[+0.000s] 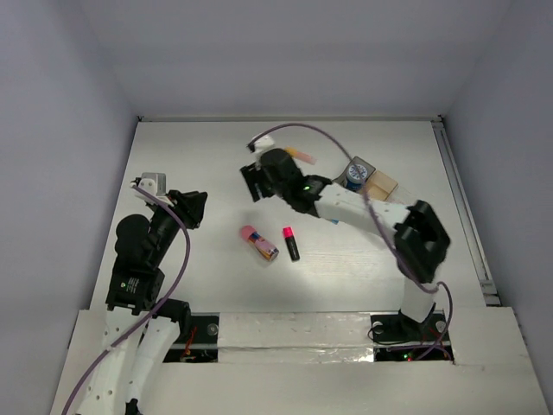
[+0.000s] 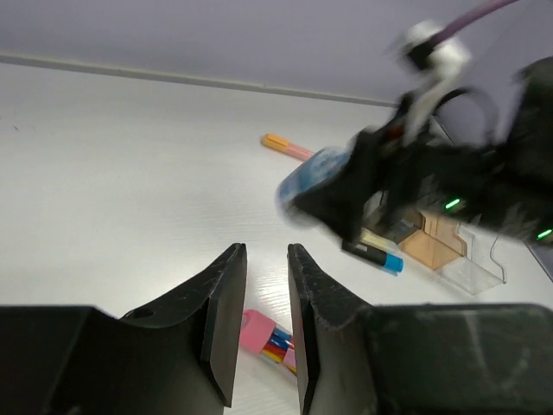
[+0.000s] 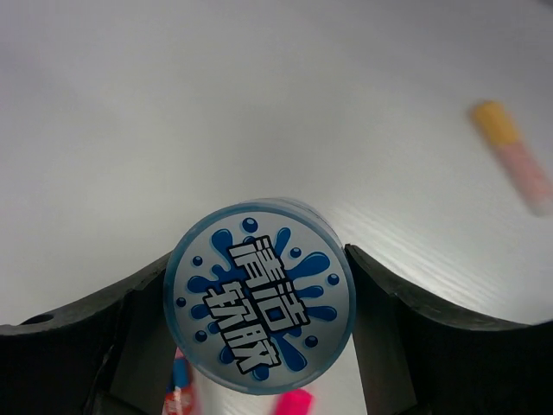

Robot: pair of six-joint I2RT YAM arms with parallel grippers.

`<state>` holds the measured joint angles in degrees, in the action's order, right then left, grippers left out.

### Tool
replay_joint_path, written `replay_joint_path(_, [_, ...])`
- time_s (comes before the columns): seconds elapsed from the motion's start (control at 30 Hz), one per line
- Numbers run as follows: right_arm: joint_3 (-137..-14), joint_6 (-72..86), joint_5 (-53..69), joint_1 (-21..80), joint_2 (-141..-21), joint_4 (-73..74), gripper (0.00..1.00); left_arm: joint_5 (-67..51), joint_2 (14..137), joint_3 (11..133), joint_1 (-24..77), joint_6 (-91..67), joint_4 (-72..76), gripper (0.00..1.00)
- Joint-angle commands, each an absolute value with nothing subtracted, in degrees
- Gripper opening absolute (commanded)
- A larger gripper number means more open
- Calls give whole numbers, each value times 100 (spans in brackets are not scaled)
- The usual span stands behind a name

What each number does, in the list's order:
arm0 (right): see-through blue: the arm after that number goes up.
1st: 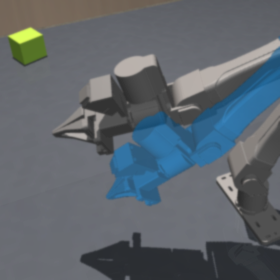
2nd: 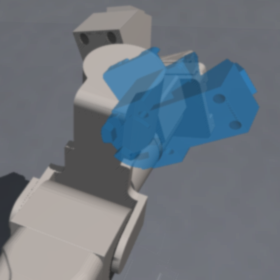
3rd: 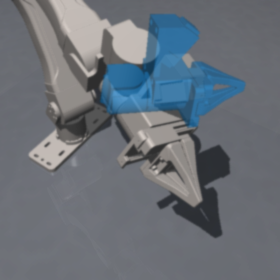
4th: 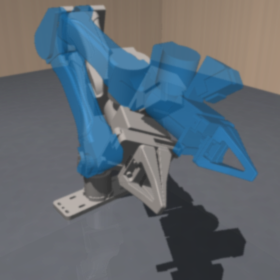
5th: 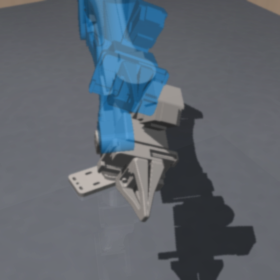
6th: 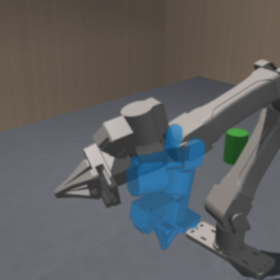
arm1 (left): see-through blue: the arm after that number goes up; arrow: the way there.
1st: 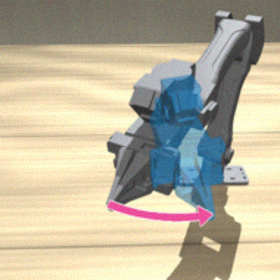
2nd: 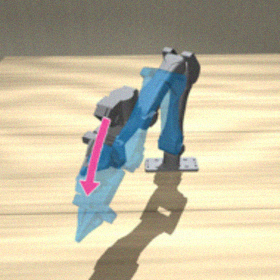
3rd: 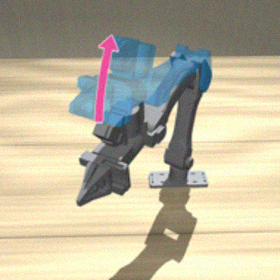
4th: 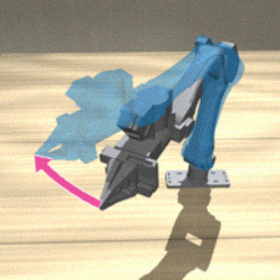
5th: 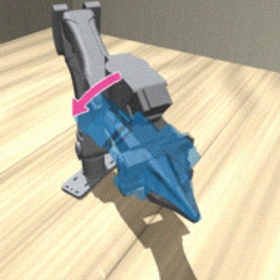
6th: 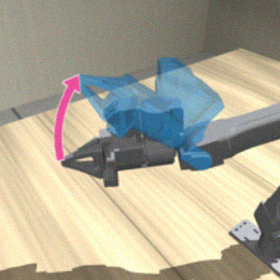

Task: Sort the stationery into containers
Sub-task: Pick up the stationery from the center of the board, then place the stationery in the storage box.

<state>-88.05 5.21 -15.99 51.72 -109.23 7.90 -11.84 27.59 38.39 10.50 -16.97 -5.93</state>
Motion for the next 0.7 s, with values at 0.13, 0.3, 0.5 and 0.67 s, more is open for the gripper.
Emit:
replay_joint_path(0.13, [-6745,1081,-1802,3378,-8931,62,41,-1450,2927,4008,1081,-1696,-325,23])
replay_joint_path(0.3, [-6311,1160,-1863,2840,-8534,193,41,-1484,3023,4008,1081,-1696,-316,23])
replay_joint_path(0.5, [-6118,1327,-1671,2365,-8569,352,41,-1458,3014,4017,1029,-1696,-325,23])
replay_joint_path(0.67, [-5994,1424,-1512,2364,-8701,290,42,-1442,2918,4008,1028,-1696,-343,23])
